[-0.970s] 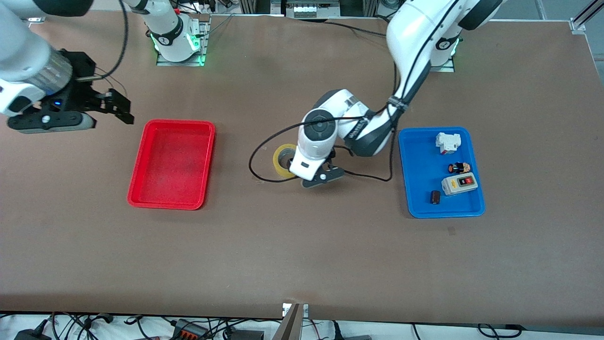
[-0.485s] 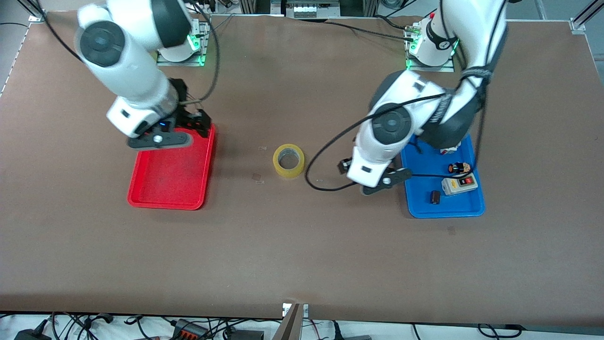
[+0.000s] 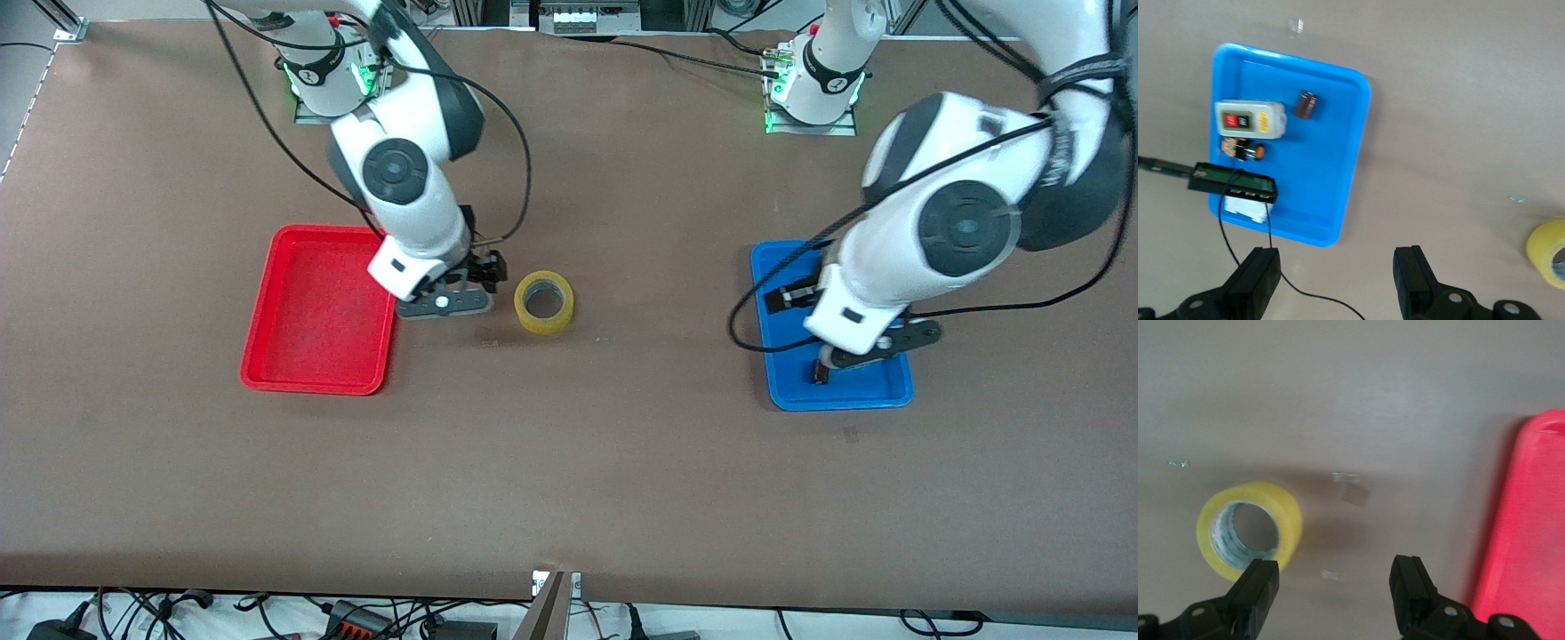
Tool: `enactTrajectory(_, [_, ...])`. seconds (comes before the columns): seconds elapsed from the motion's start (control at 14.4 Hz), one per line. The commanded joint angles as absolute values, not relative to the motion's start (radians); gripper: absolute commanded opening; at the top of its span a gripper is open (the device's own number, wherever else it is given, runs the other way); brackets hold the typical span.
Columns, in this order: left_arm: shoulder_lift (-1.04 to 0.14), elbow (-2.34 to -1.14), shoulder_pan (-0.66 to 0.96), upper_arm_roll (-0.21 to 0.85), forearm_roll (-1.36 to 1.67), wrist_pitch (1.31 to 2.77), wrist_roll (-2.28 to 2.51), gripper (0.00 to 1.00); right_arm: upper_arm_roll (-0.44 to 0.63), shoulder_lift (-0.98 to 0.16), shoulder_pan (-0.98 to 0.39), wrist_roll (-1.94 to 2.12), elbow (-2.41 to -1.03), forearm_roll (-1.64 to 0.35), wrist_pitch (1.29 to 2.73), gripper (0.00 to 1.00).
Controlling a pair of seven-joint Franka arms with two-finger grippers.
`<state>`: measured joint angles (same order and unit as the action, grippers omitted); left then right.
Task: Place and move tape with both arms
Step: 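Grasp the tape with the right gripper while the left gripper withdraws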
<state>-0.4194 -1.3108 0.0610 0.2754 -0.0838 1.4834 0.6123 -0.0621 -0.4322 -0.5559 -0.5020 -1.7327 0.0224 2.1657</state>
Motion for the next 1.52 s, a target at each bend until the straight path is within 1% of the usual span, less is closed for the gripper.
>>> enactTrajectory(0.0, [-0.397, -1.325, 0.011, 0.287, -0.112, 1.462, 0.526, 1.00, -0.052, -0.523, -0.600, -0.538, -1.715, 0.017, 2.252, 0.98])
enactTrajectory(0.14, [-0.397, -1.325, 0.000, 0.282, -0.110, 1.424, 0.496, 1.00, -0.052, -0.578, -0.627, -0.571, -1.717, 0.017, 2.310, 0.98])
enactTrajectory(0.28, [-0.396, -1.324, -0.006, 0.281, -0.109, 1.419, 0.494, 1.00, -0.052, -0.607, -0.646, -0.580, -1.717, 0.017, 2.336, 0.98])
enactTrajectory(0.55, [-0.345, -1.325, -0.046, 0.279, -0.104, 1.417, 0.486, 1.00, -0.052, -0.658, -0.647, -0.580, -1.717, 0.021, 2.376, 0.98])
enactTrajectory(0.62, [-0.333, -1.327, -0.044, 0.270, -0.104, 1.417, 0.482, 1.00, -0.052, -0.661, -0.649, -0.580, -1.717, 0.021, 2.378, 0.98])
enactTrajectory(0.76, [-0.293, -1.341, -0.023, 0.194, -0.084, 1.417, 0.412, 1.00, -0.051, -0.664, -0.652, -0.580, -1.717, 0.021, 2.378, 0.97])
enactTrajectory(0.83, [-0.275, -1.354, 0.007, 0.146, -0.060, 1.417, 0.372, 1.00, -0.052, -0.673, -0.652, -0.580, -1.715, 0.021, 2.378, 0.92])
enactTrajectory(0.9, [-0.247, -1.382, 0.053, 0.059, -0.034, 1.420, 0.335, 1.00, -0.051, -0.673, -0.652, -0.580, -1.713, 0.021, 2.378, 0.86])
enactTrajectory(0.97, [-0.224, -1.402, 0.098, -0.015, 0.000, 1.420, 0.306, 1.00, -0.052, -0.673, -0.650, -0.578, -1.712, 0.021, 2.378, 0.73])
enactTrajectory(1.04, [-0.201, -1.422, 0.122, -0.067, 0.030, 1.422, 0.269, 1.00, -0.051, -0.672, -0.649, -0.578, -1.712, 0.023, 2.376, 0.55])
enactTrajectory(1.11, [-0.181, -1.437, 0.127, -0.093, 0.049, 1.422, 0.232, 1.00, -0.051, -0.673, -0.650, -0.577, -1.712, 0.025, 2.378, 0.34])
enactTrajectory(1.18, [-0.163, -1.459, 0.130, -0.095, 0.049, 1.422, 0.212, 1.00, -0.051, -0.672, -0.652, -0.578, -1.710, 0.025, 2.378, 0.19])
enactTrajectory(1.32, [-0.097, -1.546, 0.155, -0.097, 0.034, 1.452, 0.212, 1.00, -0.051, -0.661, -0.647, -0.580, -1.709, 0.025, 2.375, 0.05])
enactTrajectory(1.39, [-0.066, -1.581, 0.156, -0.094, 0.032, 1.471, 0.212, 1.00, -0.051, -0.643, -0.647, -0.584, -1.709, 0.022, 2.369, 0.03])
enactTrajectory(1.45, [-0.040, -1.613, 0.156, -0.092, 0.032, 1.480, 0.210, 1.00, -0.051, -0.623, -0.646, -0.586, -1.712, 0.020, 2.365, 0.03])
